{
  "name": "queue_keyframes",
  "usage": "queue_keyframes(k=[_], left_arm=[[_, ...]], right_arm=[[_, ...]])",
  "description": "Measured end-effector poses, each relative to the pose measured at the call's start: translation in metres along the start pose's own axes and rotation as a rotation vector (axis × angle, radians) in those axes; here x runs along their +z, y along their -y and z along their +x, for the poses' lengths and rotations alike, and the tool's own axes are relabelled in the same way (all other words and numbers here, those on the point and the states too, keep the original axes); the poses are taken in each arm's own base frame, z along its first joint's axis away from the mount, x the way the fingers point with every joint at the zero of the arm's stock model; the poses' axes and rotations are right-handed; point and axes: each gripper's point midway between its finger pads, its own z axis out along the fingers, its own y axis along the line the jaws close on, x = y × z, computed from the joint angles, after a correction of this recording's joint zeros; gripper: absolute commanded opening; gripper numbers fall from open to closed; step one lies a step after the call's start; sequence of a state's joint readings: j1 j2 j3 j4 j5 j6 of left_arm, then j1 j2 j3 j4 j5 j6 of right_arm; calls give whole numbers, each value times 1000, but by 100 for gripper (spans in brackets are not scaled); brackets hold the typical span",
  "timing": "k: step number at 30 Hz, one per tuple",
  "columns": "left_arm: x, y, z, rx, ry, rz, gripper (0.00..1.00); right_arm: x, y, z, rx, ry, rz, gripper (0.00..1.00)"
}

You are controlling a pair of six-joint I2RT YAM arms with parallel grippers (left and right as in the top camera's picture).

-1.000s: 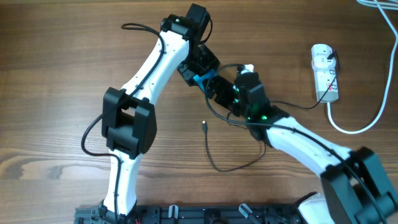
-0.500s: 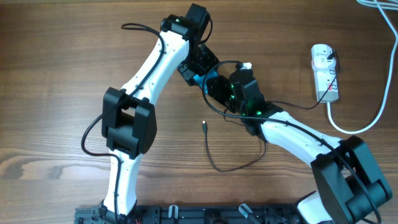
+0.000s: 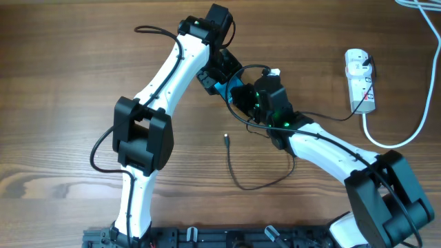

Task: Plug charger to phone and switch on socket
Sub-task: 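Move the right gripper to the phone and grasp its edge, then release the phone from the left gripper, keep it in right gripper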

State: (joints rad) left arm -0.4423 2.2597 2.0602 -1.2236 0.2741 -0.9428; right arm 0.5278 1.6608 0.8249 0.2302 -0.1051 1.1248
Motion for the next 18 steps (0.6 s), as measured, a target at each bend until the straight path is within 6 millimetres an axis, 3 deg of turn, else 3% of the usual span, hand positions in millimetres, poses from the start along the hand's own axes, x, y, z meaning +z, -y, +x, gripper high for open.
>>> queue_keyframes(k=[7,8,9,11,12,18], left_arm=[[-1,4,-2,-3,7,13,4],[-1,2,-1,-8,5,7,9],[-1,2,-1,-8,4,8,26],[-1,2,-1,-3,4,7,70],[-1,2,-1,-4,5,8,100],[-2,-4,0,-16,-7,-13,100]], right_arm=[[1,-1,6,19,-28,0,5],[2,1,8,18,-34,5,5],[2,2,8,18,-36,7,5],[2,3,8,19,-36,10,5],[2,3,8,19,-37,10,5],[2,4,8,19,-38,15,5]])
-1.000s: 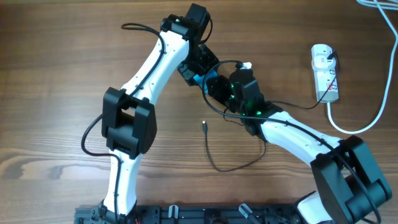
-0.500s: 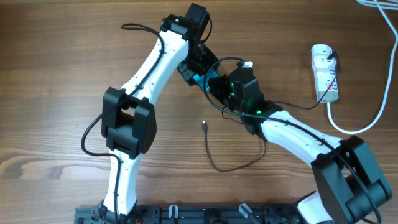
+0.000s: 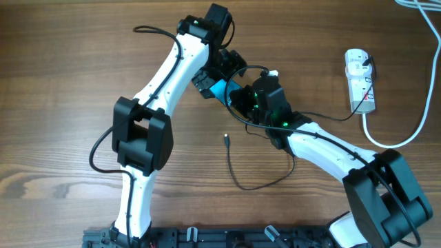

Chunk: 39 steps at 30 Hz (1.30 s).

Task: Plug charger to phone and switch on socket
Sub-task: 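Release the phone from the left gripper, keep it in right gripper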

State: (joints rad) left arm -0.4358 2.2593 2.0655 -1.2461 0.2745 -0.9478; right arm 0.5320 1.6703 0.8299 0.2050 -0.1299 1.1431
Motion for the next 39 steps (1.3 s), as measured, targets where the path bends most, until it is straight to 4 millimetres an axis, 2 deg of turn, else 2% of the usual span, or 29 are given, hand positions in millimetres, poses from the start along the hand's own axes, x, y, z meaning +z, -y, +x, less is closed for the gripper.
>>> queue_keyframes(k=[5,9,13,18,23,26,33,39], left_arm=[[-10,-18,-10,-7,-7,-28,100],[-37,-34,-22,1,29,-34,100],[-72,-46,-23,26,106,-54,100],[-99,-48,-12,73,176,-66,100],[-108,-44,-5,114,203,-58,100],[-112,-46,0,128,219,-53,99],[-112,-61,12,154,283,28,100],[-123,-71,32,191,369,218,100]], right_arm=[[-1,9,-5,6,-3,27,5],[-7,14,-17,16,3,33,5],[-26,-3,-31,-11,30,-22,4],[-63,-36,-39,-62,62,-105,4],[-90,-51,-38,-93,67,-142,4],[-98,-52,-33,-100,49,-141,4],[-99,-42,-20,-91,-18,-108,4],[-100,-46,-11,-94,-67,-137,4]])
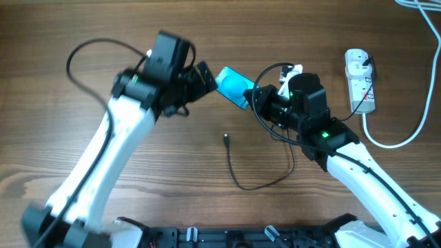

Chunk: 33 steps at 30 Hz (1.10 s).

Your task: Plug charger to phone and switch on socket

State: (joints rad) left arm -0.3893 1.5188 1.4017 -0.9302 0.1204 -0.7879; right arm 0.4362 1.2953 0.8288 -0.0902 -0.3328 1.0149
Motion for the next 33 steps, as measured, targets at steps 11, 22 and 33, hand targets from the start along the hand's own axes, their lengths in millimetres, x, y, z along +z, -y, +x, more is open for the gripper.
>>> queue_keyframes(k=[11,22,33], left_arm=[[19,-58,43,-159,35,343,100],[31,-47,45,-307,127,726,100],[34,-41,23,-389,197,802,100]], right_arm=[[1,-4,5,-17,-23,-35,4],[14,-25,-7,-8,6,-157,4],[59,-17,11,95,-140,-254,4]])
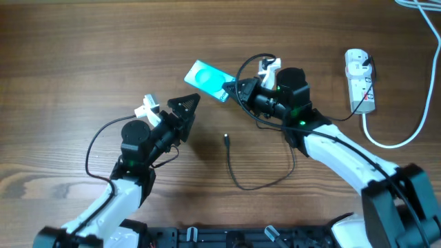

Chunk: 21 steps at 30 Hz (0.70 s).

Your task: Plug charger to phone and switch on socket

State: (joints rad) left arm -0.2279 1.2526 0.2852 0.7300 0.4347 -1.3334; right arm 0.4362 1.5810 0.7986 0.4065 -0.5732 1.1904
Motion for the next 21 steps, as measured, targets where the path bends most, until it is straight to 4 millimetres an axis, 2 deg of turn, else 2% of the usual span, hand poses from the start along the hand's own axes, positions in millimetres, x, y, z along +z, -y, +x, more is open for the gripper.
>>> queue_keyframes(k=[7,15,17,21], left_arm=[[11,6,-15,18,64,73,100],[33,-7,-26,-27,73,60,100],[38,-2,-29,-25,74,71,100],[48,24,-38,-1,82,130,100]], right_arm=[[7,-5,11,7,-39,-29,4],[8,-7,10,12,-36,-42,4],[8,-7,10,13,-36,-41,4],[9,-7,10,10,-35,-44,4]])
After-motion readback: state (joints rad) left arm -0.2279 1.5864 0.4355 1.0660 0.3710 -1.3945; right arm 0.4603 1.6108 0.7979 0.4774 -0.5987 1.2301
